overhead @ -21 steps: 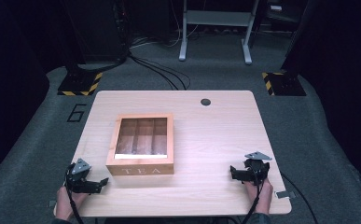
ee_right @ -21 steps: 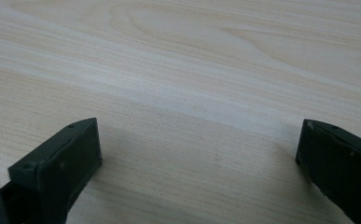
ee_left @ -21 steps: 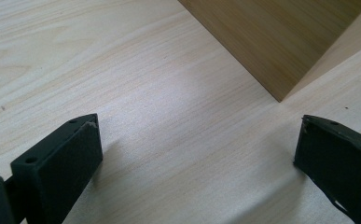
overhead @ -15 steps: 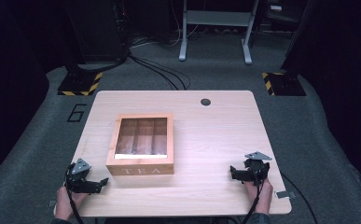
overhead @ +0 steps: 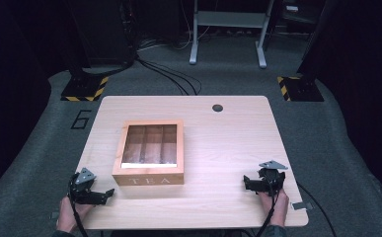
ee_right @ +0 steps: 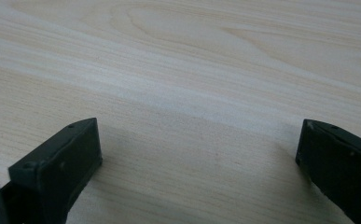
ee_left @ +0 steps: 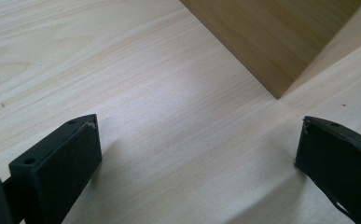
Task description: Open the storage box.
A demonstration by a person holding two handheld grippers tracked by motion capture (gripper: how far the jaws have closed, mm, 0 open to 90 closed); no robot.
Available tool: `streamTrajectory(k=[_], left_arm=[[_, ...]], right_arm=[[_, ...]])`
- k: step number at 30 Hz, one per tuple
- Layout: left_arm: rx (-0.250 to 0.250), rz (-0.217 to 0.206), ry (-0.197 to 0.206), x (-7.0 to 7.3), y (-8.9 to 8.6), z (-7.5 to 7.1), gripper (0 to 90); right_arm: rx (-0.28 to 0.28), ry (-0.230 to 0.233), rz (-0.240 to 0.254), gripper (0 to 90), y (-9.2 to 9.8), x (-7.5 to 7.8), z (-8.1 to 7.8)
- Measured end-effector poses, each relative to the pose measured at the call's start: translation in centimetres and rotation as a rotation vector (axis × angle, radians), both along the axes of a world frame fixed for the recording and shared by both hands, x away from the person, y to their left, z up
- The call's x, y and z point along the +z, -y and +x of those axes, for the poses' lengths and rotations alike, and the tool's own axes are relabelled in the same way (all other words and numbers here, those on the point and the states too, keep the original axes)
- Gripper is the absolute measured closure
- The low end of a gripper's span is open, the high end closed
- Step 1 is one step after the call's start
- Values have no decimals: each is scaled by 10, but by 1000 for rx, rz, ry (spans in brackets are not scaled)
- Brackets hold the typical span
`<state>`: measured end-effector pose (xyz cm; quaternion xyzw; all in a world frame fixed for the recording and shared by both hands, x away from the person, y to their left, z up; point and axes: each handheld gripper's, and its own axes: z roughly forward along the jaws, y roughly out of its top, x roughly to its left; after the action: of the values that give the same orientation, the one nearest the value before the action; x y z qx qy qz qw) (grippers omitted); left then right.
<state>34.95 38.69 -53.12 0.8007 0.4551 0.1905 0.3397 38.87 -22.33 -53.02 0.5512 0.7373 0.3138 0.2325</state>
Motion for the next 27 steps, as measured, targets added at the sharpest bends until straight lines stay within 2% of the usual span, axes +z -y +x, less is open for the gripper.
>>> streamTrajectory(k=[4,7,8,11,15,16,18,19,20,22,23,24,27], left_arm=[[-16,-36,-23,4,0,-4,2],[-32,-58,-19,9,0,-8,2],[-41,-80,3,14,1,-11,2],[-57,-98,31,22,3,-16,38],[-80,-125,62,30,3,-21,267],[-86,-123,78,34,4,-23,267],[-90,-132,93,37,4,-25,520],[-103,-137,96,38,4,-25,520],[-110,-150,97,40,5,-27,654],[-105,-147,109,40,6,-27,801],[-109,-143,101,41,6,-26,852],[-104,-156,99,40,6,-26,893],[-109,-167,100,39,9,-24,900]], right_arm=[[0,-1,0,0,0,0,0],[0,0,0,0,0,0,0],[0,0,0,0,0,0,0],[-1,-1,-2,0,0,0,0],[0,0,0,0,0,0,0],[0,-1,0,0,0,0,0],[0,-1,0,0,0,0,0],[0,-1,0,0,0,0,0],[0,-1,0,0,0,0,0],[0,-1,0,0,0,0,0],[0,-1,0,0,0,0,0],[0,0,0,0,0,0,0],[0,-1,0,0,0,0,0]])
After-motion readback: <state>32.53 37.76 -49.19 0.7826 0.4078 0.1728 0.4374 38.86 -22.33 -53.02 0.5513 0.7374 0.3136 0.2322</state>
